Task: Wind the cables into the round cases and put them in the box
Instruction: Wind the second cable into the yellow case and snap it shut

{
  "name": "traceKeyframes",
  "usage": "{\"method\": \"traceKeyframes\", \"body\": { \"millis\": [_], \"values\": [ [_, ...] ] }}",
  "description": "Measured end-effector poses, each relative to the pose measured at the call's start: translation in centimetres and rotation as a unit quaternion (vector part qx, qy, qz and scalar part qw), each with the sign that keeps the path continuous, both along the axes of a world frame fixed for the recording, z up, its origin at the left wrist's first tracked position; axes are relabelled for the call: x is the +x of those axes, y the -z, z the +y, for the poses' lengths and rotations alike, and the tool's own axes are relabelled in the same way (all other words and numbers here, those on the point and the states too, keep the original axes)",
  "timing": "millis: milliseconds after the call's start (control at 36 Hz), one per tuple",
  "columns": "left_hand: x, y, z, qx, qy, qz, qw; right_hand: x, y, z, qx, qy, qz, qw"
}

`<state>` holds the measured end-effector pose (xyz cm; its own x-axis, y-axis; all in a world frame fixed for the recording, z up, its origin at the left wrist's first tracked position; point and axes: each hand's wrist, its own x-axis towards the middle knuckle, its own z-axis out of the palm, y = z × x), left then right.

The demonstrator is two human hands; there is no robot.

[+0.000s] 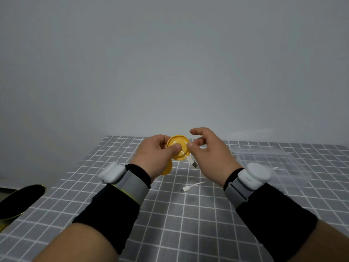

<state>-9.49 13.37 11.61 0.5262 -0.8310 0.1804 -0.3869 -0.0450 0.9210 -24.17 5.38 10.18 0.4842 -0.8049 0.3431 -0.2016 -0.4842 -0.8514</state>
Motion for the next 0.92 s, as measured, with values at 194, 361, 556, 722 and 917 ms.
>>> {"method": "traceKeyframes", "body": {
  "millis": [194, 361, 556, 722, 917],
  "values": [
    [-0.8, 0.4, -0.2, -0.043, -0.033, 0.014, 0.998, 1.5, 0.4, 0.0, 0.195, 0.01, -0.086, 0.977],
    [-1.3, 1.3, -0.1, -0.056, -0.038, 0.077, 0.995, 1.0, -0.1, -0.2, 0.214, 0.004, -0.084, 0.973],
    [0.2, 0.5, 0.1, 0.024, 0.049, -0.011, 0.998, 0.1, -0.7, -0.9, 0.139, -0.014, -0.007, 0.99],
    [0.9, -1.4, 0.0, 0.091, 0.095, -0.218, 0.967, -0.1, -1.8, -1.2, 0.003, -0.029, 0.124, 0.992],
    [1.2, -1.2, -0.3, 0.098, 0.082, -0.23, 0.965, -0.1, -2.7, -0.8, -0.084, -0.004, 0.192, 0.978]
  ]
}}
